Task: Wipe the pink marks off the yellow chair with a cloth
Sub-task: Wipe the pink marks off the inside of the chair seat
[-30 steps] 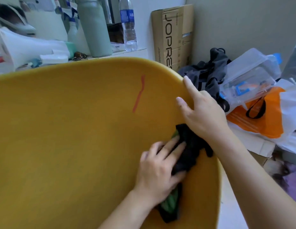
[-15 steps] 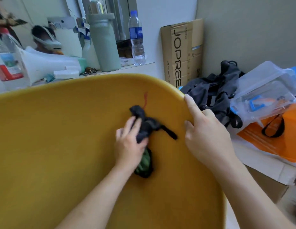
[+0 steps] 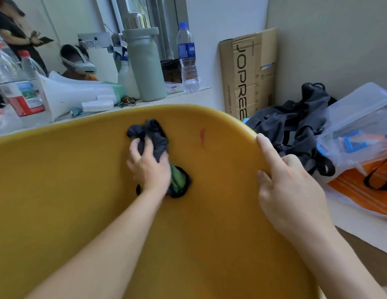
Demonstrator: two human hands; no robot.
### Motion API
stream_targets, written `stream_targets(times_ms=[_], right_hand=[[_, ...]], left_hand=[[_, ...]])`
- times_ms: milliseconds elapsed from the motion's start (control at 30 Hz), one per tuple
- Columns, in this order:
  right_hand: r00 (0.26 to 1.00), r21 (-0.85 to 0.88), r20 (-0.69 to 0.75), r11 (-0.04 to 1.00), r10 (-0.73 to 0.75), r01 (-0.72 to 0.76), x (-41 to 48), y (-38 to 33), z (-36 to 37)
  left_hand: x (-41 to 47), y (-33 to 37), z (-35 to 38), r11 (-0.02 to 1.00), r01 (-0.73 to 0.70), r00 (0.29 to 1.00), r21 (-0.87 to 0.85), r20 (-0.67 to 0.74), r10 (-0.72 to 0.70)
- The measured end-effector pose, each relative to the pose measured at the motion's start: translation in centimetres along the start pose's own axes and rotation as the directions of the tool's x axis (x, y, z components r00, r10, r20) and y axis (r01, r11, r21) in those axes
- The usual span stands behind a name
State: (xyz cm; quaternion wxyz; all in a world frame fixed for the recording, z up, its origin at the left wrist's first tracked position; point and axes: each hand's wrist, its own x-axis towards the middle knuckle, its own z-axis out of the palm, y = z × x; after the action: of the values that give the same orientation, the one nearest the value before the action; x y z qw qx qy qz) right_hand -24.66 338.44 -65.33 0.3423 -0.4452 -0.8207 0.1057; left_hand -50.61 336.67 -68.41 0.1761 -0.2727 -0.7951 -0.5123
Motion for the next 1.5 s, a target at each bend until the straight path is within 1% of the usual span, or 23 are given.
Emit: stream_targets(times_ms=[67, 167, 233, 267, 333, 400, 433, 500, 567, 633, 667, 733, 800, 833, 900, 1000, 1067, 1100, 1133, 1200, 1267, 1400, 1500], right_hand=[[1.000, 0.005, -0.021, 1.000, -0.003, 0.003, 0.0, 0.1, 0.0], [1.000, 0.018, -0.014, 1.000, -0.016, 0.016, -0.1, 0.2, -0.2], [0.999, 0.019, 0.011, 0.999, -0.032, 0.031, -0.3, 0.3, -0.5], [0.999, 0.008, 0.024, 0.999, -0.039, 0.038, -0.4, 0.2, -0.8], [0.999, -0.003, 0.036, 1.000, -0.031, 0.031, -0.1, 0.0, -1.5], [0.999, -0.010, 0.027, 1.000, -0.024, 0.025, 1.3, -0.1, -1.5], [0.999, 0.004, 0.032, 1.000, -0.014, 0.014, 2.1, -0.3, -1.4], [0.999, 0.085, 0.042, 0.996, 0.010, -0.014, 3.4, -0.5, -1.2], [0.999, 0.131, 0.030, 0.991, 0.015, -0.019, 3.6, -0.7, -1.1], [1.000, 0.080, 0.017, 0.997, -0.003, 0.002, 3.1, -0.6, -1.0], [1.000, 0.048, 0.020, 0.999, -0.019, 0.018, 2.9, -0.6, -1.1], [0.999, 0.025, 0.040, 0.999, -0.030, 0.029, 2.9, -0.9, -1.2], [0.999, 0.009, 0.039, 0.999, -0.037, 0.037, 3.1, -0.9, -1.0], [0.998, 0.004, 0.045, 0.999, -0.035, 0.035, 3.1, -0.9, -0.8], [1.000, 0.074, 0.004, 0.997, -0.013, 0.013, 3.2, -0.5, -0.6], [0.939, 0.231, -0.342, 0.971, 0.022, 0.061, 3.1, 0.7, -0.4], [0.890, 0.329, -0.455, 0.936, 0.038, 0.128, 2.9, 1.0, -0.3], [0.894, 0.336, -0.449, 0.927, 0.003, 0.166, 2.8, 1.1, -0.1], [0.902, 0.333, -0.431, 0.924, -0.029, 0.189, 2.8, 1.1, 0.0], [0.918, 0.392, -0.397, 0.899, -0.026, 0.195, 2.8, 1.1, 0.2], [0.915, 0.543, -0.396, 0.824, 0.084, 0.160, 3.0, 1.4, -0.1], [0.911, 0.857, -0.228, 0.515, 0.342, 0.021, 2.7, 1.8, -0.9], [0.927, 0.963, 0.113, 0.191, 0.357, -0.191, 3.2, 2.4, -1.7]], left_hand=[[-4.1, 3.1, 0.9, 0.978, -0.198, 0.979, -0.059, 0.042, 0.201], [-10.9, 5.8, 0.7, 0.789, -0.574, 0.767, -0.219, 0.194, 0.612], [-9.0, 5.0, 0.4, 0.735, -0.654, 0.709, -0.179, 0.195, 0.678], [-6.8, 4.2, 0.6, 0.786, -0.604, 0.767, -0.133, 0.171, 0.619], [-1.4, 2.9, 0.8, 0.959, -0.270, 0.961, -0.081, 0.031, 0.273], [1.6, 3.3, 1.0, 0.990, 0.070, 0.996, -0.123, -0.044, -0.076], [1.1, 4.2, 1.2, 0.994, 0.049, 0.997, -0.102, -0.053, -0.055], [-3.0, 6.0, 1.7, 0.961, -0.255, 0.966, -0.110, 0.002, 0.257], [-7.7, 6.7, 1.0, 0.806, -0.566, 0.794, -0.173, 0.148, 0.589], [-6.0, 5.8, 0.5, 0.677, -0.726, 0.655, -0.119, 0.181, 0.734], [-3.3, 5.3, 0.4, 0.711, -0.702, 0.702, -0.042, 0.133, 0.700], [3.0, 5.2, 0.0, 0.931, -0.364, 0.931, -0.002, -0.032, 0.364], [6.6, 6.1, -0.2, 0.997, -0.059, 0.994, -0.047, -0.094, 0.054], [6.4, 7.1, -0.1, 0.995, -0.097, 0.992, -0.026, -0.089, 0.094], [2.8, 9.9, 0.5, 0.925, -0.376, 0.926, -0.058, 0.014, 0.378], [-3.0, 13.5, 0.3, 0.675, -0.728, 0.645, -0.119, 0.216, 0.733], [-1.4, 14.3, -0.6, 0.507, -0.854, 0.466, -0.116, 0.262, 0.845], [0.5, 13.9, -0.8, 0.488, -0.868, 0.449, -0.092, 0.275, 0.850], [3.2, 13.0, -0.9, 0.554, -0.831, 0.517, -0.047, 0.302, 0.801], [8.3, 11.6, -1.9, 0.799, -0.591, 0.771, 0.110, 0.367, 0.520], [9.6, 11.7, -2.4, 0.827, -0.505, 0.819, 0.247, 0.440, 0.369], [3.7, 16.2, -1.5, 0.661, -0.744, 0.594, 0.095, 0.545, 0.592], [-3.0, 18.2, -0.7, 0.470, -0.878, 0.350, -0.088, 0.552, 0.757]])
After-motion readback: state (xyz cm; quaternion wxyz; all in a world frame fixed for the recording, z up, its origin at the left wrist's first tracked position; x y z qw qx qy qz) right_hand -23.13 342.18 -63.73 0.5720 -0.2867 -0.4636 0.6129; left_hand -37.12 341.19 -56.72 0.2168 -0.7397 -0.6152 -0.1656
